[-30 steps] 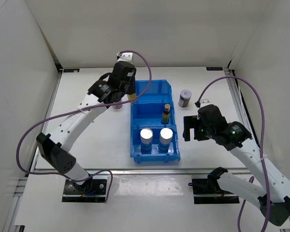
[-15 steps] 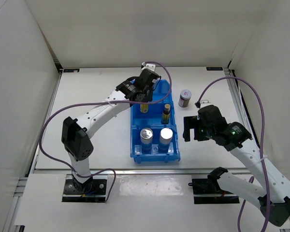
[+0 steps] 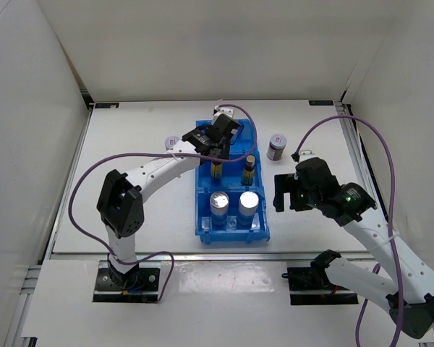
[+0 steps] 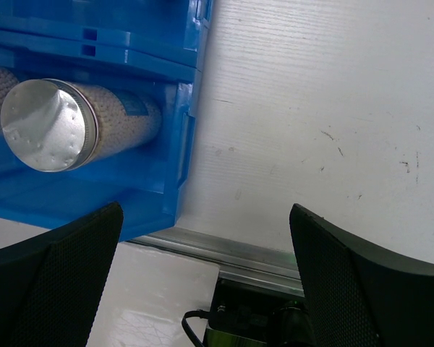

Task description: Organize the condiment bottles

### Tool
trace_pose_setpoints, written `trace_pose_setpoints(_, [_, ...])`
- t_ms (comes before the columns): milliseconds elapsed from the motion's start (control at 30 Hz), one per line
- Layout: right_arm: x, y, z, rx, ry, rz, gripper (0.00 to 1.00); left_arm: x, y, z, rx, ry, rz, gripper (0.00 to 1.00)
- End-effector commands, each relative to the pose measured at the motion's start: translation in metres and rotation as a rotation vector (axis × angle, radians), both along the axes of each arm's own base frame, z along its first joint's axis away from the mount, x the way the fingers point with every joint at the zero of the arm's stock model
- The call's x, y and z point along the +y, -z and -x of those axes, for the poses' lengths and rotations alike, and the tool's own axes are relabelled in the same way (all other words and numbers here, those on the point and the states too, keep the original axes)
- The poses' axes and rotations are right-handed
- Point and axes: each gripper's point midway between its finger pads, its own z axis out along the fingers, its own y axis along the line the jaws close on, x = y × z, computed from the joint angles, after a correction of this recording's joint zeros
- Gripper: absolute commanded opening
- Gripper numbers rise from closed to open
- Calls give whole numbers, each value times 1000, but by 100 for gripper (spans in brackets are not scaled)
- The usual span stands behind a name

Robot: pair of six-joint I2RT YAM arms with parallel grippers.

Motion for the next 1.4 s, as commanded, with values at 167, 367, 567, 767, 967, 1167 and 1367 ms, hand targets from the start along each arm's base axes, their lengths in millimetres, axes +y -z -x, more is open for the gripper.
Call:
trace_pose_setpoints(167, [2,-5,-3,-30,-1,-20,99,-11,5,-7,-38,-8,82,11])
trace_pose_setpoints(367, [2,-5,-3,-30,-1,-20,99,-5,20,-7,-15,-24,67,22])
trace_pose_setpoints(567, [2,-2,-2,-22,-1,-14,99,-3,27,-5,-7,-24,59,43])
trace_pose_setpoints(767, [2,-2,-2,-22,-1,-14,99,-2,17,-5,-21,-24,73,50])
trace_pose_setpoints(967, [2,-2,-2,-22,-1,-14,99,-1,17,-5,-26,-30,69,55])
trace_pose_setpoints(1167, [2,-2,-2,-22,-1,-14,99,-1,13,-5,-33,-30,75,65])
trace_pose_setpoints(1367, [2,-2,-2,-22,-1,-14,99,3,-8,-4,-70,-30,95,88])
